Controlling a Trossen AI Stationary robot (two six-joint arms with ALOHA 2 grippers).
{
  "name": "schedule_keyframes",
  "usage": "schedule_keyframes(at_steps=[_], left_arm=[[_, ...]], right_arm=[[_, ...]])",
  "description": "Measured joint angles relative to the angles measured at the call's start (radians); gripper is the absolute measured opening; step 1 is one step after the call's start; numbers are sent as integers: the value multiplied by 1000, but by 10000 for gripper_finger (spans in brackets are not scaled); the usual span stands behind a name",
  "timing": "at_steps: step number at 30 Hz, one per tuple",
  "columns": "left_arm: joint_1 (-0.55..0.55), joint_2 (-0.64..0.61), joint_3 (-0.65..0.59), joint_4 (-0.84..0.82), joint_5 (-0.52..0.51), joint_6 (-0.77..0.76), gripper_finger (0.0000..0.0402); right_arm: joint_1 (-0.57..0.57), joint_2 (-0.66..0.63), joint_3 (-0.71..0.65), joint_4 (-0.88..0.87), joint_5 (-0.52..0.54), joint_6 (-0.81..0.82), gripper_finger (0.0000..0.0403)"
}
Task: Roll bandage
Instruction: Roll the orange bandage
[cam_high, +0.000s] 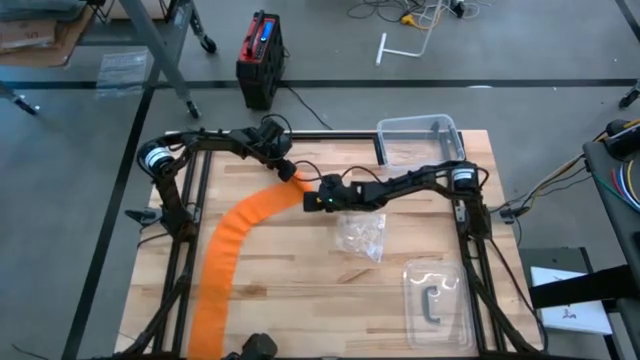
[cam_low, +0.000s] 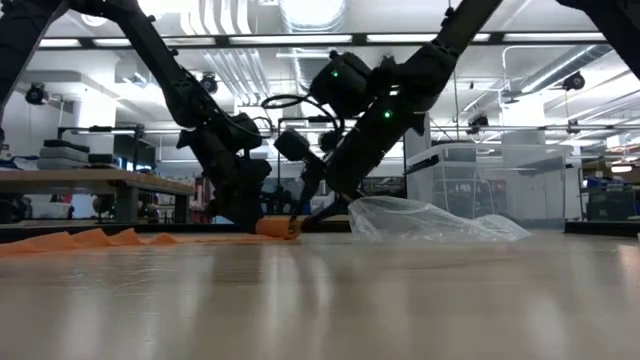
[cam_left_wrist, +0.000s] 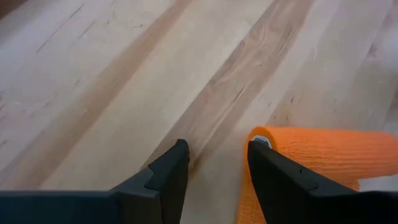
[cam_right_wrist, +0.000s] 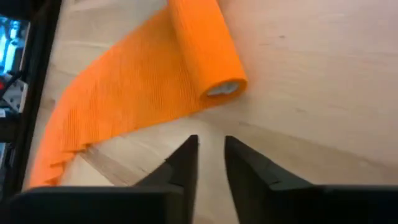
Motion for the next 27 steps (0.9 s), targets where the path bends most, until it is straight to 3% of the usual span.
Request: schedule_keyframes(at_steps=[4,8,15,27], left_arm=[[0,0,0,1,0,0,163],[-1,0,0,4,1,0,171],[-1,0,0,4,2,0,175],[-1,0,-1,7,2,15,156]], right_arm=[[-7,0,0,50,36,-14,158],[-21,19,13,58,2,1,185],[-38,64,38,96,-43,9,179],[-48,42,34,80,-17,-21,173]])
